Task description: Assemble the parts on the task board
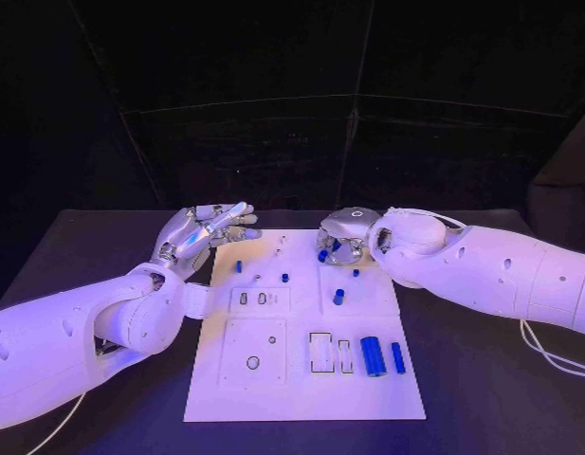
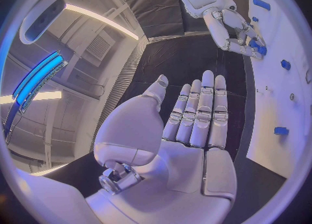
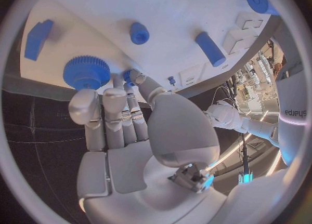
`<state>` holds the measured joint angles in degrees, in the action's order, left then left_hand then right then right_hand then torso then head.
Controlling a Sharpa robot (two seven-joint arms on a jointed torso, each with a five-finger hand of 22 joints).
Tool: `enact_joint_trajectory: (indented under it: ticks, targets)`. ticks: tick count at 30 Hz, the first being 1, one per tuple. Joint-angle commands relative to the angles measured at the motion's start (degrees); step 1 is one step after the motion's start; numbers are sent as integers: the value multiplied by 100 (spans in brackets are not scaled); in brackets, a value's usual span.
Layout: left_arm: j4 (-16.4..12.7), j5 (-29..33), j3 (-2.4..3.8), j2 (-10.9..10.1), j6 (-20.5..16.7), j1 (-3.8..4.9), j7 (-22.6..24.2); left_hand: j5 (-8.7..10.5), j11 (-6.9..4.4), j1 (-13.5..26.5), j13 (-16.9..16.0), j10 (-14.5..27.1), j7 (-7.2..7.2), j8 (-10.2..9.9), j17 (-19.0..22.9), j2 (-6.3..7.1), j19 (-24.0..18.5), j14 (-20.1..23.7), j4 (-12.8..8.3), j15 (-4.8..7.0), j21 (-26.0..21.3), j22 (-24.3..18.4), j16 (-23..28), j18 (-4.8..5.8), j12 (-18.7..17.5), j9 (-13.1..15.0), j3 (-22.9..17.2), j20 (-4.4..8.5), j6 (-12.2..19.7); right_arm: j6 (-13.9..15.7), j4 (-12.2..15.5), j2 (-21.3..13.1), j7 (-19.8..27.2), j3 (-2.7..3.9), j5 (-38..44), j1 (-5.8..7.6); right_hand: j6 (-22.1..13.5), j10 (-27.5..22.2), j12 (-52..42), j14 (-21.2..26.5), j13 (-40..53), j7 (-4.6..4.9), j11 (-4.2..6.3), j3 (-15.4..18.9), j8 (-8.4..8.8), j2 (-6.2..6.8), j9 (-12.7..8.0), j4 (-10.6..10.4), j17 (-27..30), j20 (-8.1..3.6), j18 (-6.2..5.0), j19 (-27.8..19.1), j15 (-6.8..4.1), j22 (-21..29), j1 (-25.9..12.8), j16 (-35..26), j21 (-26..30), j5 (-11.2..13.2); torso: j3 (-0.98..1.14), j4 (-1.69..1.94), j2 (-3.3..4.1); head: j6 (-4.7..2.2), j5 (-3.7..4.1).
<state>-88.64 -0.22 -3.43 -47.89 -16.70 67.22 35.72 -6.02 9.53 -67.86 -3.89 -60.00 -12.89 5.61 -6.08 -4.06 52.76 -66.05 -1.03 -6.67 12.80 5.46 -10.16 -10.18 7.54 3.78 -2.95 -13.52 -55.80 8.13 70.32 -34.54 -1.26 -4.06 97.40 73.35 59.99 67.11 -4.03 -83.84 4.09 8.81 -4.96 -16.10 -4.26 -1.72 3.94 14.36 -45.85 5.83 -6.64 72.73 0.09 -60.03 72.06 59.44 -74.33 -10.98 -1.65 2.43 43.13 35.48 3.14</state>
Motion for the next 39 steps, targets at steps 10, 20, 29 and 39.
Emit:
enact_joint_trajectory:
  ticks: [10, 20, 29, 39]
  targets:
    - [-18, -42, 3, -13, 104, 7, -7, -38, 11, -16, 8, -25, -9, -21, -7, -28, 38, -43, -48, -8, 24, -7, 7, -46, -20, -6, -5, 8, -38, 23, -26, 37, 2, 2, 42, 10, 240, 232, -52, -155, 12, -67, 59, -204, -84, -85, 32, -75, -339, -18, 130, 168, -39, -336, -18, 360, -232, 89, -9, 0, 21, 22, -7]
    - [-4, -42, 3, -40, 107, 8, -40, -40, 10, -34, 9, -24, -7, -27, -12, -44, 54, -47, -68, -8, 18, -16, 22, -45, -31, -5, -27, 10, -42, 723, 124, -21, -106, 32, -206, 10, 374, 377, -45, -133, 23, -98, 97, -225, -92, -14, 49, -382, -479, -24, 151, 206, -68, -475, -227, 548, -332, 274, -19, 4, 27, -7, -19]
    - [12, -42, 3, -54, 117, 11, -66, -41, 10, -55, 10, -25, -6, -35, -16, -53, 64, -49, -95, -8, 8, -26, 39, -44, -42, -6, -50, 11, -43, 1011, -23, 167, -357, 213, -396, 19, 400, 402, -36, -143, 24, -108, 107, -264, -89, -22, 54, -463, -603, -27, 170, 262, -82, -580, -226, 657, -392, 317, -13, 11, 45, -46, -48]
    - [29, -42, 2, -43, 132, 11, -75, -41, 10, -73, 11, -27, -5, -41, -21, -59, 71, -52, -119, -8, -1, -35, 51, -43, -50, -5, -72, 12, -46, 1196, -526, 646, -405, 242, -446, 34, 402, 401, -25, -145, 22, -107, 108, -286, -81, -17, 55, -492, -634, -28, 175, 275, -86, -608, -216, 693, -410, 301, -18, 25, 59, -43, -62]
